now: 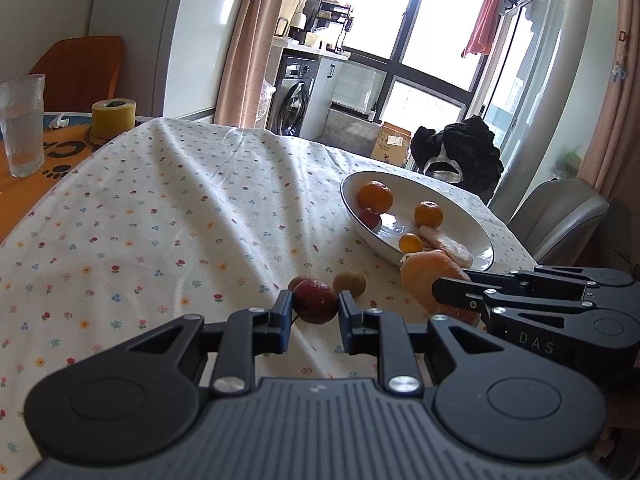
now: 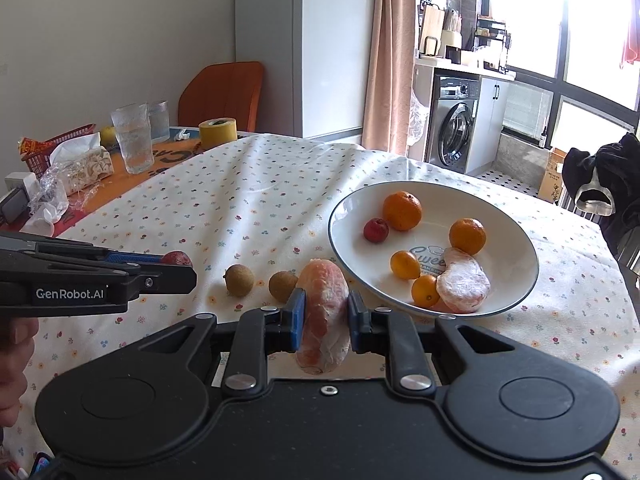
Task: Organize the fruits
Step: 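Carry the peeled fruit over the bowl with the right gripper while the left gripper drops the plum in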
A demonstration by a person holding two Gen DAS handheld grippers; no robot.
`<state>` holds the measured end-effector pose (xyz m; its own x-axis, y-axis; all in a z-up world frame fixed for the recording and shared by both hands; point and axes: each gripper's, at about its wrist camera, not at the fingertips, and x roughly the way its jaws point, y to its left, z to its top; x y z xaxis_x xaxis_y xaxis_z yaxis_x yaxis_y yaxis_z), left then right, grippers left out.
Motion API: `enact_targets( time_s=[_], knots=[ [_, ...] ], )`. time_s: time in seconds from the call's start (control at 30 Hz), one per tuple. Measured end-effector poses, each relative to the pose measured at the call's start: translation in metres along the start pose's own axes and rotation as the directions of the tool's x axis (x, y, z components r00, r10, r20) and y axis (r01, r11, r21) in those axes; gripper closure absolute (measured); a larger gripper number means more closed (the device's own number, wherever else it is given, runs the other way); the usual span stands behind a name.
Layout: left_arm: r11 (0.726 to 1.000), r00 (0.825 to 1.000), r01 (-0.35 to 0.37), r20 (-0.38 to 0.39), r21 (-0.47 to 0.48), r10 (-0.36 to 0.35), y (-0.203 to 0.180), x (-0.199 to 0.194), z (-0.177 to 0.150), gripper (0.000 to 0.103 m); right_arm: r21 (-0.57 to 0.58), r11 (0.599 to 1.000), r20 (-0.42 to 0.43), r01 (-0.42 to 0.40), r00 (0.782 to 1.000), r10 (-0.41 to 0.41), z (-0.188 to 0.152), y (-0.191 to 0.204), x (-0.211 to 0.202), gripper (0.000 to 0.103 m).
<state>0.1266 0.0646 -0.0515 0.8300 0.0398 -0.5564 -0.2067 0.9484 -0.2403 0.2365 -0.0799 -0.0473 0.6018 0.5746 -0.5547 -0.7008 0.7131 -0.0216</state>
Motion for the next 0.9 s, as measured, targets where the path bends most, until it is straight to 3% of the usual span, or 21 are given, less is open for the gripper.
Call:
enact_targets(
  time_s=[0.9],
  knots=[
    [0.989, 0.998, 0.061, -0.018, 0.132, -0.06, -0.065, 0.058, 0.044, 0.08, 0.117, 0.99, 0.067, 0.083, 0.994, -0.091, 0.012, -0.084, 0.0, 0.083]
  ],
)
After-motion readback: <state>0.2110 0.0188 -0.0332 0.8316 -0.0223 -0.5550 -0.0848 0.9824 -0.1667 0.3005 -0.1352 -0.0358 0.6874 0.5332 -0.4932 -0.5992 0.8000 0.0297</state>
